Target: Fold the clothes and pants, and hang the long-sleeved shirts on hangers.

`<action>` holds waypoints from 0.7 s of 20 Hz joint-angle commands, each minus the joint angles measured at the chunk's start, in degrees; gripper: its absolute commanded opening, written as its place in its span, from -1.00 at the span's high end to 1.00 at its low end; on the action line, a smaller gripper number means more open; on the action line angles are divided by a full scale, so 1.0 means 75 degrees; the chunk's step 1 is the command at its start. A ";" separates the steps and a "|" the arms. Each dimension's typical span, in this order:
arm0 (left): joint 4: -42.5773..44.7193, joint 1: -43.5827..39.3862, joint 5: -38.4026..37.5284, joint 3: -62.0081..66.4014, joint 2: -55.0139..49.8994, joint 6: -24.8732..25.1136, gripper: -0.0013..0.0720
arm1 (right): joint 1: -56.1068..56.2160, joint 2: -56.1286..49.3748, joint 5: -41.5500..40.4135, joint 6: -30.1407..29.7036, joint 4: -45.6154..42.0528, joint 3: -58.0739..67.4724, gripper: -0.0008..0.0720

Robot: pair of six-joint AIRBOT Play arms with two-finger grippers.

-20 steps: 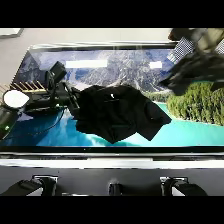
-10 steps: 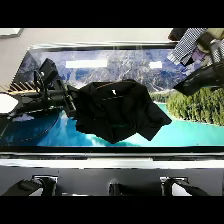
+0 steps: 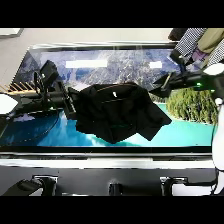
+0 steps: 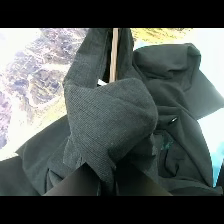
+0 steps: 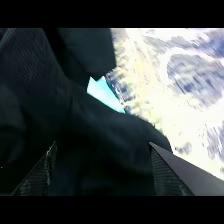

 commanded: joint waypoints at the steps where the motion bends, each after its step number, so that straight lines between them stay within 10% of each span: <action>1: 0.0067 -0.0003 -0.0044 0.0006 -0.0006 -0.0006 0.91 | 0.0554 -0.0423 -0.0673 -0.0513 0.0050 -0.0003 -0.85; 6: 0.0079 -0.0003 -0.0079 0.0006 -0.0009 -0.0009 0.91 | 0.1078 -0.0801 -0.0816 -0.0519 0.0154 -0.0003 -0.79; 10: 0.0079 -0.0003 -0.0096 0.0006 -0.0009 -0.0012 0.91 | 0.1035 -0.0574 -0.0408 -0.0697 0.0064 0.0003 0.88; 14: 0.0076 -0.0003 -0.0093 0.0006 -0.0009 -0.0038 0.78 | 0.0810 0.0052 0.0143 -0.0714 -0.0428 0.0003 0.89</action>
